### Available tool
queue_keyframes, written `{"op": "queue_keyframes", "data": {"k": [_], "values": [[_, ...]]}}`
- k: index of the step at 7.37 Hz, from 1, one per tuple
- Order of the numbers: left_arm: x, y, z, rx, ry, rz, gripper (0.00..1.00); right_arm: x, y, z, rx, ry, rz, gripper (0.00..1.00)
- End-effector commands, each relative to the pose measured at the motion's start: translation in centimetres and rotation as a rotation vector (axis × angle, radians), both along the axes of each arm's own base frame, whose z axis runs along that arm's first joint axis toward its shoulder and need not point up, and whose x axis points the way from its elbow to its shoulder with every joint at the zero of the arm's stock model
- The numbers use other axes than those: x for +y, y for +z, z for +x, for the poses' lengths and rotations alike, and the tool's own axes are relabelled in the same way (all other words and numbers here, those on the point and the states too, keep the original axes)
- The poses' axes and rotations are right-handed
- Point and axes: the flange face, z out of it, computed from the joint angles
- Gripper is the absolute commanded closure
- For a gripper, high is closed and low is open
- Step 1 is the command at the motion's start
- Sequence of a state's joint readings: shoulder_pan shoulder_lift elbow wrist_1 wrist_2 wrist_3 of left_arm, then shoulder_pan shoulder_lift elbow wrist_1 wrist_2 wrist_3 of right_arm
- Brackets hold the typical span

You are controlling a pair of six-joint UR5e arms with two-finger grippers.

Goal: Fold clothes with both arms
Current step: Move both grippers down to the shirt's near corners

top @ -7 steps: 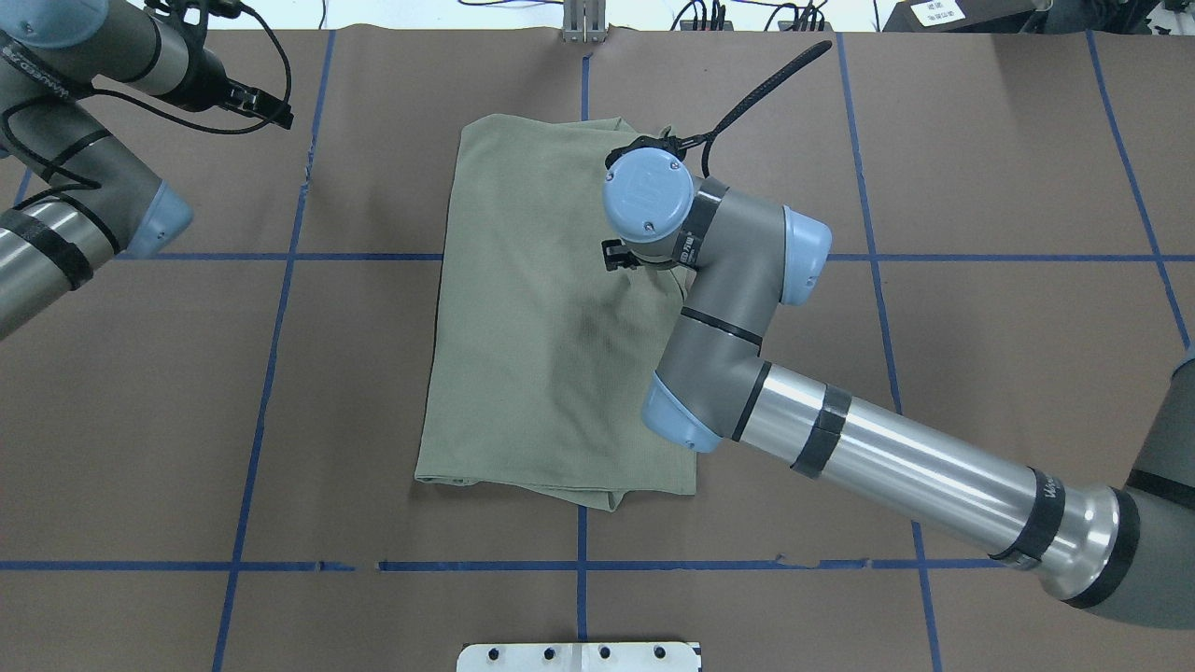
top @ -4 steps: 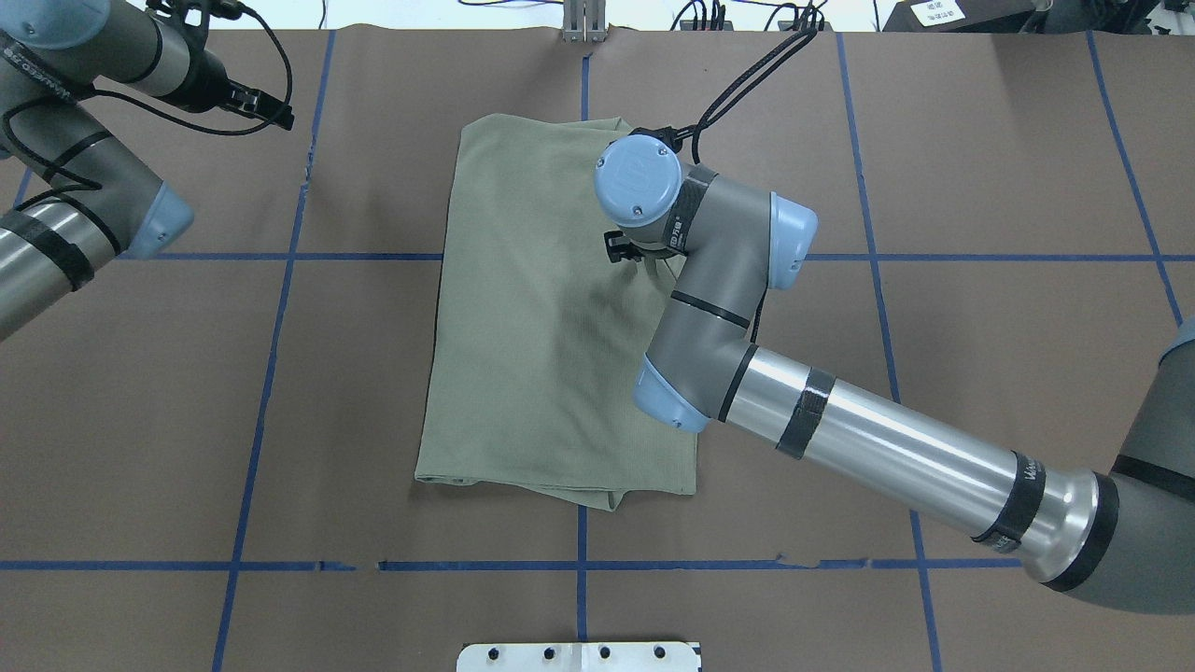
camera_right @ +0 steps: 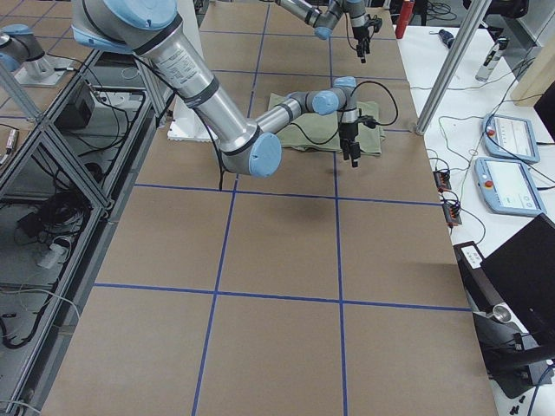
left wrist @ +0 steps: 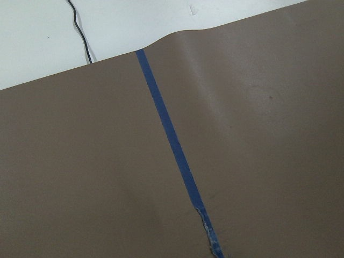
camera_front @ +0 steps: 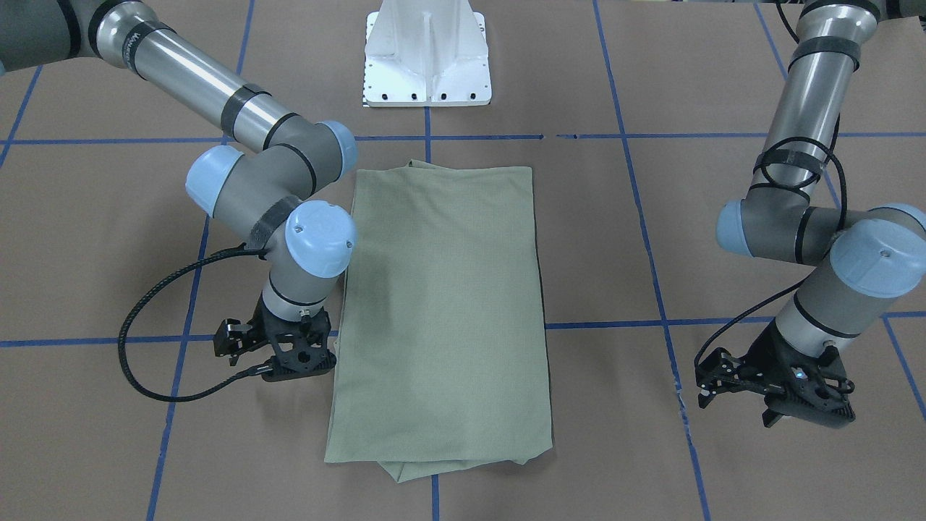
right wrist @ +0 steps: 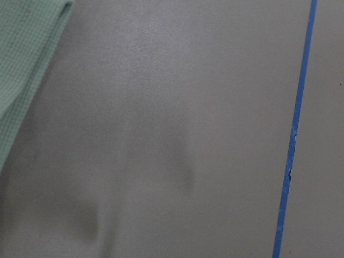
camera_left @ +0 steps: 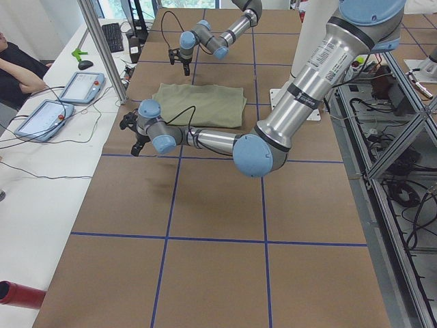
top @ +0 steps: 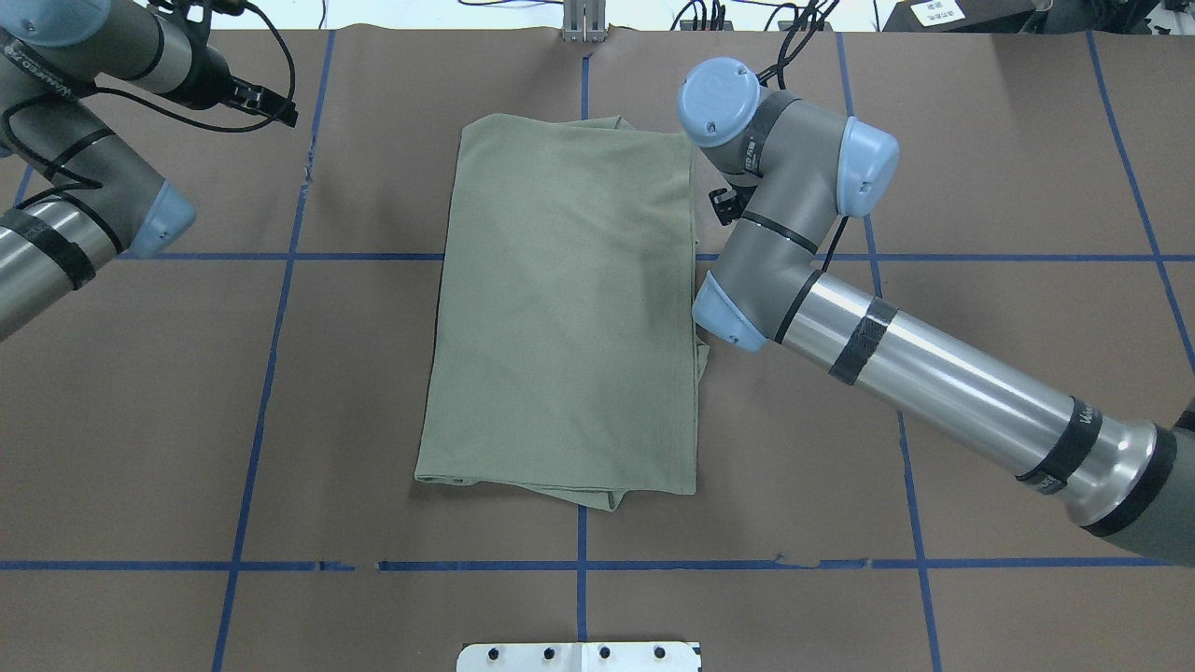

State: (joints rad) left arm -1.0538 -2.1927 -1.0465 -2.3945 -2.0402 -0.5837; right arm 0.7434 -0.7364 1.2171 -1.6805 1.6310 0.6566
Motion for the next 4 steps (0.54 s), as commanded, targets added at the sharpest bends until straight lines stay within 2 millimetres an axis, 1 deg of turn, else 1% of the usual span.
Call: {"op": "queue_keyframes", "data": {"k": [1, 2, 3, 4], "values": [[2.7, -1.7, 2.0, 0.065, -0.012, -0.034, 0.00, 0.6, -1.0, 2.0, -0.257, 0.061, -0.031, 0.00], [6.6, -3.2, 3.7, 0.126, 0.015, -0.049, 0.00, 2.2, -0.7, 2.9, -0.398, 0.114, -0.030, 0.00], [9.8, -4.6, 3.4, 0.215, 0.021, -0.128, 0.00, 5.0, -1.3, 3.9, -0.517, 0.169, -0.082, 0.00], [13.5, -6.8, 3.6, 0.293, 0.013, -0.181, 0.00, 9.4, -3.3, 4.6, -0.607, 0.239, -0.132, 0.00]]}}
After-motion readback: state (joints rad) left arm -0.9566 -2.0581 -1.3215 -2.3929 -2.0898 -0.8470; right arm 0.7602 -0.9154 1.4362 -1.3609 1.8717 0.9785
